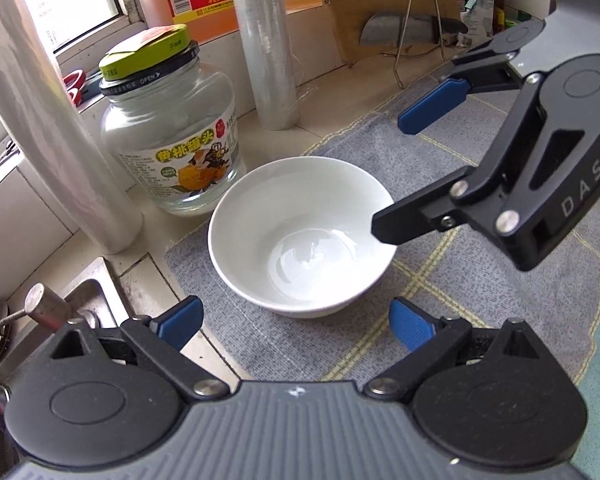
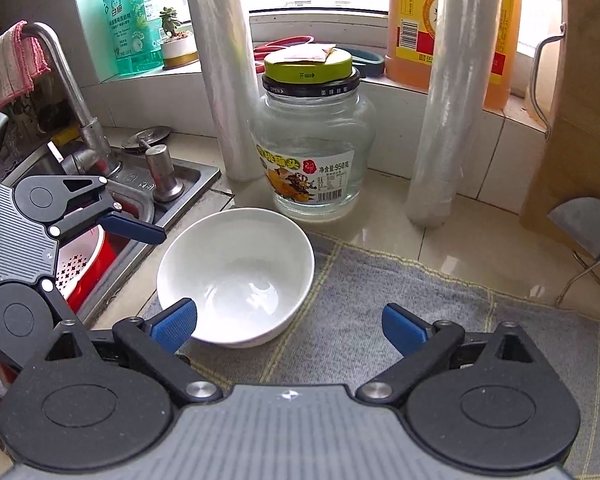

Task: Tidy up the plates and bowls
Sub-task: 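Move both tools toward the white bowl beside the glass jar, then close the left tool on the bowl rim while the right tool grips the opposite rim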

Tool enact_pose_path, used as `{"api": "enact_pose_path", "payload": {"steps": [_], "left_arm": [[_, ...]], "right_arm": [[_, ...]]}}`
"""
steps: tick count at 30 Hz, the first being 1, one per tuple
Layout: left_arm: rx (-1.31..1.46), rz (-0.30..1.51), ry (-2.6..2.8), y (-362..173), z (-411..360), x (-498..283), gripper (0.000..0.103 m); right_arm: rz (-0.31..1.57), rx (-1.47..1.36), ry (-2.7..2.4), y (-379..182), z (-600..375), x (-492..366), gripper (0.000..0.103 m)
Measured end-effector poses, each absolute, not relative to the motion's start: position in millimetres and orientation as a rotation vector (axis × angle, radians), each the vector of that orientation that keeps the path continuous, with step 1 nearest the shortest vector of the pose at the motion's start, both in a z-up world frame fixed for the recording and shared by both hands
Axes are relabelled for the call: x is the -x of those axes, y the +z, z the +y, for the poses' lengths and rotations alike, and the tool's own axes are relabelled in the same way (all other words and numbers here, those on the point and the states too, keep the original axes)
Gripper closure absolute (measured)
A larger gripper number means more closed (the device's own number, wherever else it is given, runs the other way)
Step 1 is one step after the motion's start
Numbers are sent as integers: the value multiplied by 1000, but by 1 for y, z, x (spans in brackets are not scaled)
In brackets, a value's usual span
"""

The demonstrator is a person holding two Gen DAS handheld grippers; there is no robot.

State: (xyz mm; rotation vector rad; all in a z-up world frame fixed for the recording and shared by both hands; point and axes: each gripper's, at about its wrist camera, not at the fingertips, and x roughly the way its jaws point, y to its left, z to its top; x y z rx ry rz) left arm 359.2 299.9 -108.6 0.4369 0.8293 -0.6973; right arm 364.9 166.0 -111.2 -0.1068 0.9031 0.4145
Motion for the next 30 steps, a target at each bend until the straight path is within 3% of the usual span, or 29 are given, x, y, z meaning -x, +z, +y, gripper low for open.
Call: {"api": "enact_pose_path", "payload": {"steps": [5,9,14,23,30], "left_arm": [[-445,834,-700,-113,298,-366,6],[-439,827,-713,-114,298,-368,9],[-453,816,-727,-113,296,-369,13],[-450,814,-776,-107,302,-370,13],[-409,840,-810,-111,305,-378,21]], "right_arm": [[922,87,454,-116,175,-381,17],[937,66,467,-122,179,-394,20],[956,68,474,-128,182,-403,32],[964,57,479,-129,180,-407,35],[966,47,489,-127,178,-408,40]]}}
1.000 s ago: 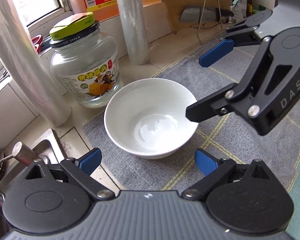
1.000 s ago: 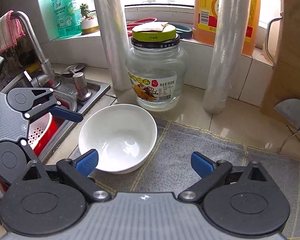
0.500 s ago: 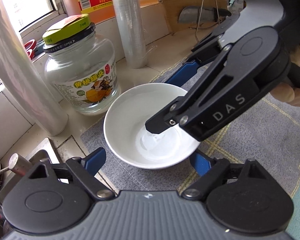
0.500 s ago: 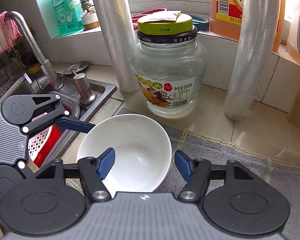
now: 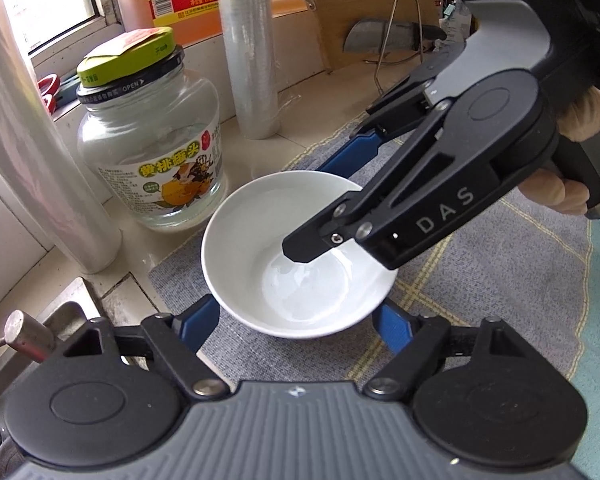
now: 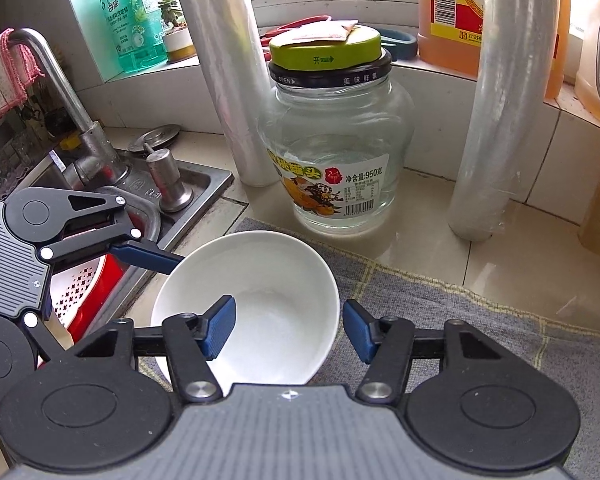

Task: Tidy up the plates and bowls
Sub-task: 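Close the left tool on the bowl rim while the right tool grips the opposite rim, then lift the white bowl with both tools and carry it toward the nested bowls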

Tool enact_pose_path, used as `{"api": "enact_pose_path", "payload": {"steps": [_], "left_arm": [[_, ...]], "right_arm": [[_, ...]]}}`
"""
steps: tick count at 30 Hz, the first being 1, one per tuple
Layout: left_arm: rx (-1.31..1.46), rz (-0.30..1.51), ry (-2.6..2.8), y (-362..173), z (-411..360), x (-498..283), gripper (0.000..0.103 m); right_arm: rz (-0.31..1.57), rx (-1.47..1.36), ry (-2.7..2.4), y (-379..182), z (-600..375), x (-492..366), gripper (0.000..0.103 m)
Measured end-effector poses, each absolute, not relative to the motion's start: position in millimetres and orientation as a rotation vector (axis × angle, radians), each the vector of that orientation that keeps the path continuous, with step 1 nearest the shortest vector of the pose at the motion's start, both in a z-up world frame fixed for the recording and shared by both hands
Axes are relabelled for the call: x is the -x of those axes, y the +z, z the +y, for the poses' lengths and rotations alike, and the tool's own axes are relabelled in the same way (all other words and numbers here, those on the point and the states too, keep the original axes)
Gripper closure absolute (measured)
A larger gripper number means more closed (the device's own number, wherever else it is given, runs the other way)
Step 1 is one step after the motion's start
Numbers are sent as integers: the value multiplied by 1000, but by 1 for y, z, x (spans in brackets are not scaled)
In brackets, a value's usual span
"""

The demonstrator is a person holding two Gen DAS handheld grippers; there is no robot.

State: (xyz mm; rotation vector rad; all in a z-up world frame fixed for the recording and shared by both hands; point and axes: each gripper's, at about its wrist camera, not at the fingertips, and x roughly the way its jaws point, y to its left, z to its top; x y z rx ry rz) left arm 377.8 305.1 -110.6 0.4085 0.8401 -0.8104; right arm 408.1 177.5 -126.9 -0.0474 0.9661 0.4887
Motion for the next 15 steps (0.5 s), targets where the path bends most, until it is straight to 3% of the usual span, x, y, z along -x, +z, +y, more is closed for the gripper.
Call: {"api": "enact_pose_path", "payload": {"steps": [15], "left_arm": [[-401,849,-820,-109,304,-375,22]], "right_arm": [[972,65,493,-121,181,-403,42]]}}
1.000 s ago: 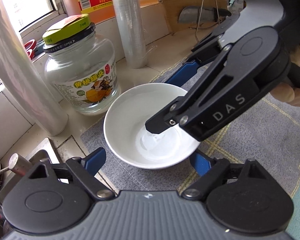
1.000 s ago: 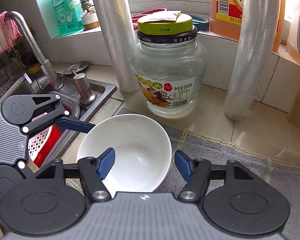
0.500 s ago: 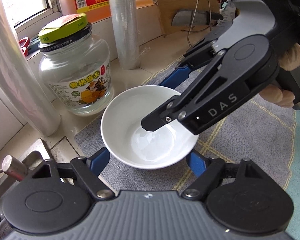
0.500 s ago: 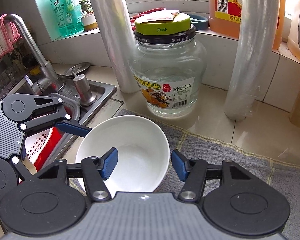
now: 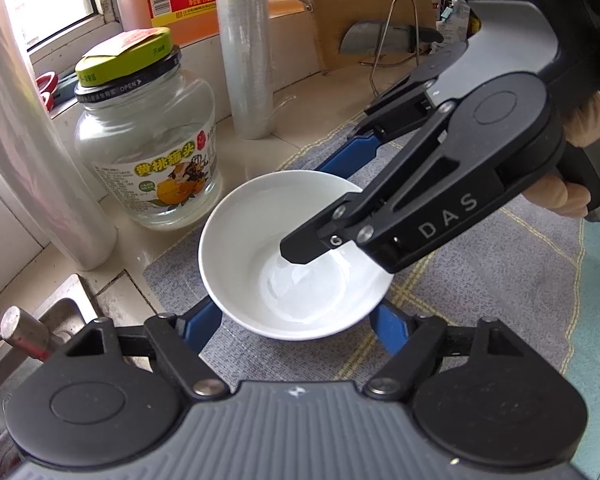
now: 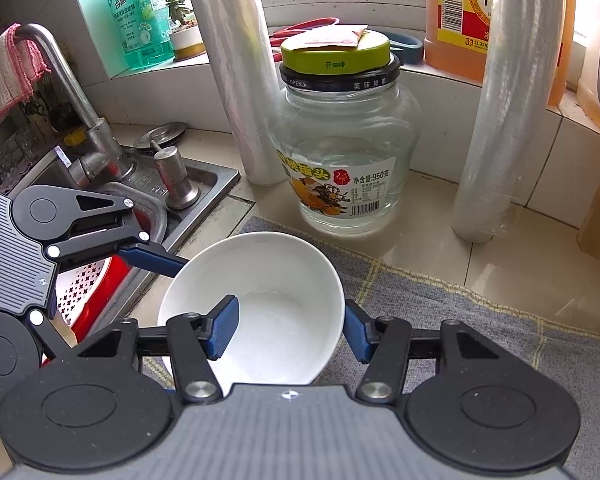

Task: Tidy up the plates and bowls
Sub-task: 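Lift the white bowl with both tools and carry it toward the nested bowls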

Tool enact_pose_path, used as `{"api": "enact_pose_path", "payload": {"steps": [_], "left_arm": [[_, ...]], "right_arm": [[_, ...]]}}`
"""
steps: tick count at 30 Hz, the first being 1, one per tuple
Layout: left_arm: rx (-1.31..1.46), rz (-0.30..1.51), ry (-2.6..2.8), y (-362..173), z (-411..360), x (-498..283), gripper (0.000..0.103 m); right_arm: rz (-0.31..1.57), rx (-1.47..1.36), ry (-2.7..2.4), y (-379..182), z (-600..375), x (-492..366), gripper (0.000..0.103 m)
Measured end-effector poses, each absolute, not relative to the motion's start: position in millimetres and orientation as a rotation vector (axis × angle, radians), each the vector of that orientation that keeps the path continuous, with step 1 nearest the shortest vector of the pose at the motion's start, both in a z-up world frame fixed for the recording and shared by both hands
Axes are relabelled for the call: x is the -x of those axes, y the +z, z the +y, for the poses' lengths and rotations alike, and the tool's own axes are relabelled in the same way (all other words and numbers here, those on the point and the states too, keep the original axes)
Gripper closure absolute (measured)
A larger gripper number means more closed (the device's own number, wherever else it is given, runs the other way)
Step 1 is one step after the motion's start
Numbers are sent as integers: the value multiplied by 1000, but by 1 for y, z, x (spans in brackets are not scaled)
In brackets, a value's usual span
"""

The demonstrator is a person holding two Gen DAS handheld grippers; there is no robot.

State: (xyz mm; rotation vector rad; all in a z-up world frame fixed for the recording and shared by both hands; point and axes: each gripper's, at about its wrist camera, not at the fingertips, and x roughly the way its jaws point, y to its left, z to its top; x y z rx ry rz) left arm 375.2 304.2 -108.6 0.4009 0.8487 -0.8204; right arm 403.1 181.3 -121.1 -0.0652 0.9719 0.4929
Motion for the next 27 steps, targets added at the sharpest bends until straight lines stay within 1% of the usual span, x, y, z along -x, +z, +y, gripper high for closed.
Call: {"api": "enact_pose_path", "payload": {"steps": [14,27], "left_arm": [[-430,835,-852,-96,296,-354,22],[-475,803,-904,-78,287,-313,22]], "right_arm": [[970,71,465,-107,175,-377,41],[933,61,404,-82,165,-324,41]]}}
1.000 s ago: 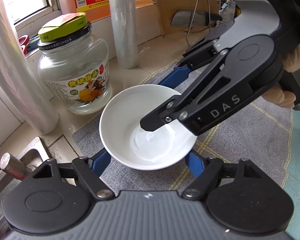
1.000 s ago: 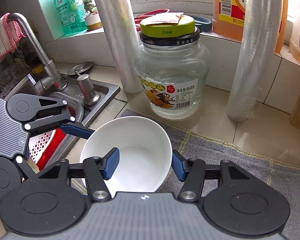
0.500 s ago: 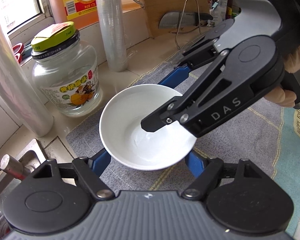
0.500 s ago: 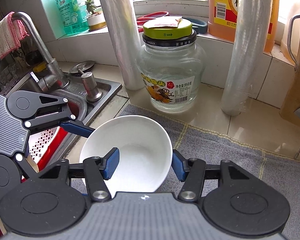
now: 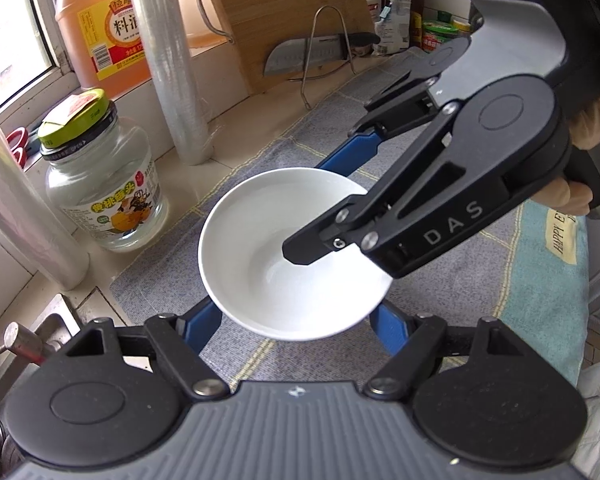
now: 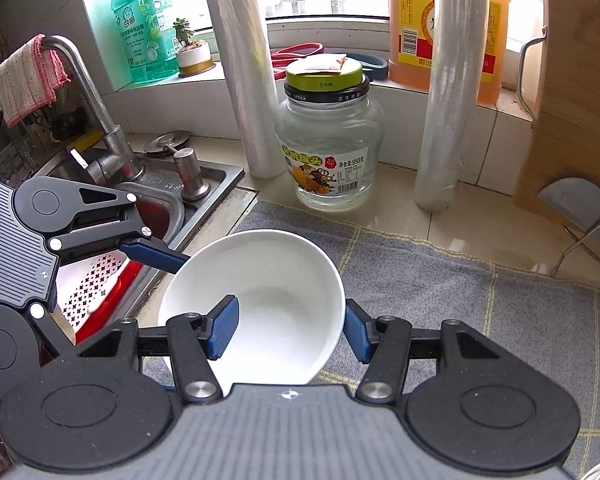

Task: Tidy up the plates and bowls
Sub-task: 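Lift the white bowl with both tools and carry it toward the nested bowls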

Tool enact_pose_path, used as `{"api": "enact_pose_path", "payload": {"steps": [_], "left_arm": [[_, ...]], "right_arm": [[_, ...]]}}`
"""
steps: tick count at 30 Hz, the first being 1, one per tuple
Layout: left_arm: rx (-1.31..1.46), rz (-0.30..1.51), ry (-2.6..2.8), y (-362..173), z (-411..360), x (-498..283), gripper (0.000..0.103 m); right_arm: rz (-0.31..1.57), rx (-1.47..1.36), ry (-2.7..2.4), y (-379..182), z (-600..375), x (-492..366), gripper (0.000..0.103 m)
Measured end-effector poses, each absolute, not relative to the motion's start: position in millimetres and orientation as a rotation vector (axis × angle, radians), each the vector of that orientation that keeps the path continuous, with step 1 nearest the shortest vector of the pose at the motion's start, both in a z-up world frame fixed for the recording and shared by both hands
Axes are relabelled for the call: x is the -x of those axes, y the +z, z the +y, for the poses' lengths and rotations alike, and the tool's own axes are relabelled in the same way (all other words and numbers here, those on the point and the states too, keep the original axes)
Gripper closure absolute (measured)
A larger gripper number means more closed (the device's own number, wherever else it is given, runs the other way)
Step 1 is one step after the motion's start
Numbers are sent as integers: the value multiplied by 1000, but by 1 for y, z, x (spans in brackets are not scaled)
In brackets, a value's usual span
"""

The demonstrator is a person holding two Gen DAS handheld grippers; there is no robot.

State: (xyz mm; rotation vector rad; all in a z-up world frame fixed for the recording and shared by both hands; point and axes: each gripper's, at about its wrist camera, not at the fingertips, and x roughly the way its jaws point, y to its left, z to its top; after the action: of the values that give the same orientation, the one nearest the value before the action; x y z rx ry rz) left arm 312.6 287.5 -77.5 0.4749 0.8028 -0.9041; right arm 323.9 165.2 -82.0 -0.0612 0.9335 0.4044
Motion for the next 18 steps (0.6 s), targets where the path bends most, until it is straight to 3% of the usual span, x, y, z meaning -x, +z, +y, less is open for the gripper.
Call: {"api": "enact_pose_path", "payload": {"steps": [18], "left_arm": [[-555,783,-987,-56,229,-265,22]], "right_arm": [[900,47,321,-56,109,-260,41]]}}
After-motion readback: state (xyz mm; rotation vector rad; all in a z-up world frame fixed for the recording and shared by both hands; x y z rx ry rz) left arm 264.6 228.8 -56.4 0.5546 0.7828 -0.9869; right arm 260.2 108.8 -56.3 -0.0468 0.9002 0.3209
